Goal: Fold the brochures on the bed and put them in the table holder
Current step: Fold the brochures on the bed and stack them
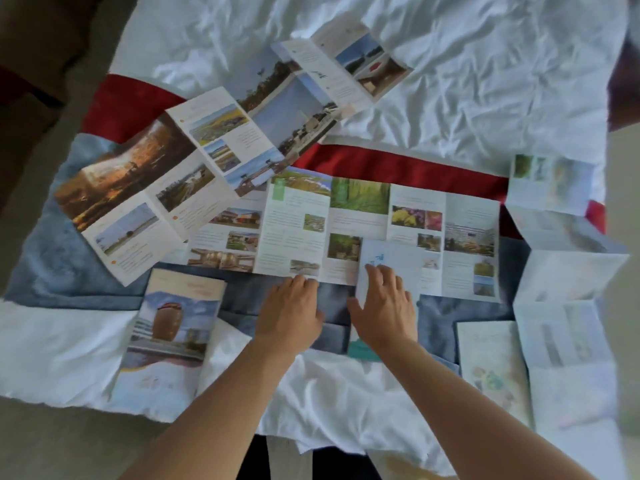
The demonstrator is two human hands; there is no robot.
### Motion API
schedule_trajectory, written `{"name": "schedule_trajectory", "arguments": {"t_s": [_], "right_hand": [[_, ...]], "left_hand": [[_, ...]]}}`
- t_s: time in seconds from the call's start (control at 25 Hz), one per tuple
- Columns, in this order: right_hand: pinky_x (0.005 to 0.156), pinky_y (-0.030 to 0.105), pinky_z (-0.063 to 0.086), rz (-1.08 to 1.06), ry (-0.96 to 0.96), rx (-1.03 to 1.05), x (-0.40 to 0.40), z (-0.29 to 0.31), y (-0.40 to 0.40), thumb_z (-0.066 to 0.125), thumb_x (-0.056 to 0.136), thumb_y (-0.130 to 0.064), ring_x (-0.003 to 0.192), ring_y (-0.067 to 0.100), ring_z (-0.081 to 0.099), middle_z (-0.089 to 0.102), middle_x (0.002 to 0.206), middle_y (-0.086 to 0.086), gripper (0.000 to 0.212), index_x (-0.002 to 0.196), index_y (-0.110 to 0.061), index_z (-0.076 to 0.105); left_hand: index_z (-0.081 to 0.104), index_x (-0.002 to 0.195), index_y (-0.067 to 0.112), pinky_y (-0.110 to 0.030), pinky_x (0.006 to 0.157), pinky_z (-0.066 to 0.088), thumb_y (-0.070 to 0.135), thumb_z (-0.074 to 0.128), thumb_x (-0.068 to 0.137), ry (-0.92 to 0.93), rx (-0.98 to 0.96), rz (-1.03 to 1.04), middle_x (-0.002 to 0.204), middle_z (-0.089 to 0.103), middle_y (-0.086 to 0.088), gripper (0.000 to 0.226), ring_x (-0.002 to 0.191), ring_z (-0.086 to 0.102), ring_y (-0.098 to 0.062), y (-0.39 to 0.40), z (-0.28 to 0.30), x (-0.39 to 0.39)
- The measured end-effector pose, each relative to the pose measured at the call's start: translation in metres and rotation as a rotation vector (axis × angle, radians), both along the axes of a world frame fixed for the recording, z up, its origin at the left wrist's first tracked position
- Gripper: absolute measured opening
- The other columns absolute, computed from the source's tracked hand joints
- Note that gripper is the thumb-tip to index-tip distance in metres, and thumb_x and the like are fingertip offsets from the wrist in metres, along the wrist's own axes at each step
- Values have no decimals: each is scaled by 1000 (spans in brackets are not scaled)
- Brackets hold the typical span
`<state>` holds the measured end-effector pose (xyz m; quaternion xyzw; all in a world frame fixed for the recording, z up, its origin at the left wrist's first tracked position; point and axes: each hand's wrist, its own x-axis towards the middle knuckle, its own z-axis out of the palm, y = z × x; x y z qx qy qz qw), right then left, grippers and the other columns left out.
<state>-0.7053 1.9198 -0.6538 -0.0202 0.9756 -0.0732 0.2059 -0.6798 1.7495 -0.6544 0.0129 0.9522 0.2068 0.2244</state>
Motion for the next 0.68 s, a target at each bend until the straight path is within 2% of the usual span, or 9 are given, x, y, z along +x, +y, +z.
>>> {"name": "schedule_trajectory", "arguments": {"t_s": [0.2,0.4,0.52,0.6,0.68], "right_hand": [[99,45,45,-188,-63,2,-19,-4,77,58,90,-42,123,28,50,45,142,5,68,148,-21,29],[91,44,52,-337,-224,-183,-28,-6,107,60,90,-36,115,29,59,52,137,7,69,148,-22,27],[93,41,50,-449,-206,-302,-29,-5,115,61,88,-29,113,27,58,53,133,6,67,147,-20,31],[96,40,49,-567,-194,-407,-32,-5,121,60,87,-26,112,25,57,58,128,6,63,146,-19,38],[84,32,52,-668,-189,-507,-31,-5,127,60,86,-24,105,19,59,63,119,1,58,142,-21,44]], "left_hand": [[46,128,16,-36,91,51,36,61,90,-158,146,154,128,57,-4,45,115,55,-24,78,-8,-25],[35,141,16,-38,94,52,37,66,87,-221,162,317,135,51,-6,66,122,51,-27,123,-17,-41],[22,150,14,-40,91,49,53,69,81,-154,88,294,138,45,-11,92,121,47,-30,144,-17,-45],[12,154,10,-44,95,47,71,67,71,-112,7,215,144,38,-15,117,126,43,-34,154,-18,-45],[2,156,10,-49,105,41,88,58,60,-111,-89,117,153,24,-23,135,138,32,-40,164,-21,-41]]}}
